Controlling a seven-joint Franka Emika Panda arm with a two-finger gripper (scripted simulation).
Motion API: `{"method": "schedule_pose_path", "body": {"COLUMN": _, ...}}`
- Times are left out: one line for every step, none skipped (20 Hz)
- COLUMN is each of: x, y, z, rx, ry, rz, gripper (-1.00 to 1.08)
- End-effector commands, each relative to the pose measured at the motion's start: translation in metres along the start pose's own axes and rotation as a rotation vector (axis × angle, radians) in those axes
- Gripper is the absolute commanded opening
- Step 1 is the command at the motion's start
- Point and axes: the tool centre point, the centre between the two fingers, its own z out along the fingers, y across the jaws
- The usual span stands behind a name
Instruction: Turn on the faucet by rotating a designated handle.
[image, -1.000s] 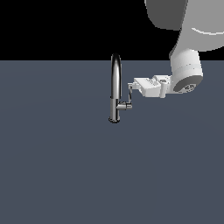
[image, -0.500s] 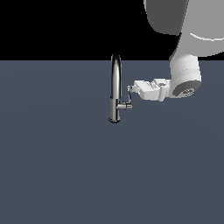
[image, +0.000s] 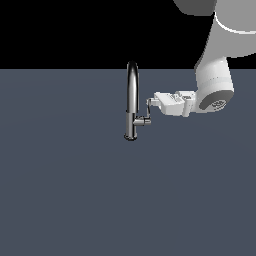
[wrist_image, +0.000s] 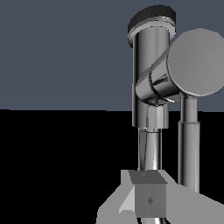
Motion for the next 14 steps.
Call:
{"method": "schedule_pose_path", "body": {"x": -0.001, "y": 0.005, "z": 0.000, "rx": 0.000, "ry": 0.000, "rz": 0.000, "gripper": -1.00}}
{"method": "schedule_pose_path", "body": {"x": -0.001, "y": 0.006, "z": 0.000, "rx": 0.000, "ry": 0.000, "rz": 0.000, "gripper": -1.00}}
{"method": "schedule_pose_path", "body": {"x": -0.001, "y": 0.008, "z": 0.000, "rx": 0.000, "ry": 0.000, "rz": 0.000, "gripper": -1.00}}
{"method": "schedule_pose_path", "body": {"x": -0.001, "y": 0.010, "z": 0.000, "rx": 0.000, "ry": 0.000, "rz": 0.000, "gripper": -1.00}}
{"method": "schedule_pose_path", "body": {"x": -0.001, "y": 0.012, "z": 0.000, "rx": 0.000, "ry": 0.000, "rz": 0.000, "gripper": -1.00}}
{"method": "schedule_pose_path", "body": {"x": -0.002, "y": 0.014, "z": 0.000, "rx": 0.000, "ry": 0.000, "rz": 0.000, "gripper": -1.00}}
{"method": "schedule_pose_path", "body": {"x": -0.002, "y": 0.016, "z": 0.000, "rx": 0.000, "ry": 0.000, "rz": 0.000, "gripper": -1.00}}
{"method": "schedule_pose_path", "body": {"x": -0.002, "y": 0.018, "z": 0.000, "rx": 0.000, "ry": 0.000, "rz": 0.000, "gripper": -1.00}}
{"method": "schedule_pose_path", "body": {"x": -0.002, "y": 0.020, "z": 0.000, "rx": 0.000, "ry": 0.000, "rz": 0.000, "gripper": -1.00}}
{"method": "schedule_pose_path", "body": {"x": -0.003, "y": 0.022, "z": 0.000, "rx": 0.000, "ry": 0.000, "rz": 0.000, "gripper": -1.00}}
{"method": "schedule_pose_path", "body": {"x": -0.003, "y": 0.024, "z": 0.000, "rx": 0.000, "ry": 0.000, "rz": 0.000, "gripper": -1.00}}
{"method": "schedule_pose_path", "body": {"x": -0.003, "y": 0.026, "z": 0.000, "rx": 0.000, "ry": 0.000, "rz": 0.000, "gripper": -1.00}}
{"method": "schedule_pose_path", "body": {"x": -0.004, "y": 0.028, "z": 0.000, "rx": 0.000, "ry": 0.000, "rz": 0.000, "gripper": -1.00}}
{"method": "schedule_pose_path", "body": {"x": -0.004, "y": 0.031, "z": 0.000, "rx": 0.000, "ry": 0.000, "rz": 0.000, "gripper": -1.00}}
